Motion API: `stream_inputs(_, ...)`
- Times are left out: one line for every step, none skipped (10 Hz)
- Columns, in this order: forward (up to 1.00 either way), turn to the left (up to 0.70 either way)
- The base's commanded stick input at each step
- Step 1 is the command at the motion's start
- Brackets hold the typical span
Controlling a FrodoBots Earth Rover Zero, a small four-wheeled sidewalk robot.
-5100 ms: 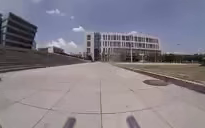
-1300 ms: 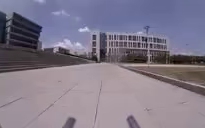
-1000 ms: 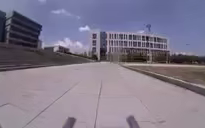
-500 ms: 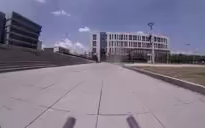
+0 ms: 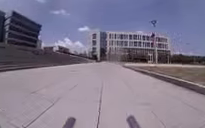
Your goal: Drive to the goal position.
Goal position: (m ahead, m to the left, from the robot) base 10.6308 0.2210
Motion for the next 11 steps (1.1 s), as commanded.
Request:
stream_inputs(1.0,0.0)
stream_inputs(1.0,0.0)
stream_inputs(1.0,0.0)
stream_inputs(1.0,0.0)
stream_inputs(1.0,0.0)
stream_inputs(1.0,0.0)
stream_inputs(1.0,0.0)
stream_inputs(1.0,0.0)
stream_inputs(1.0,0.0)
stream_inputs(1.0,0.0)
stream_inputs(1.0,0.0)
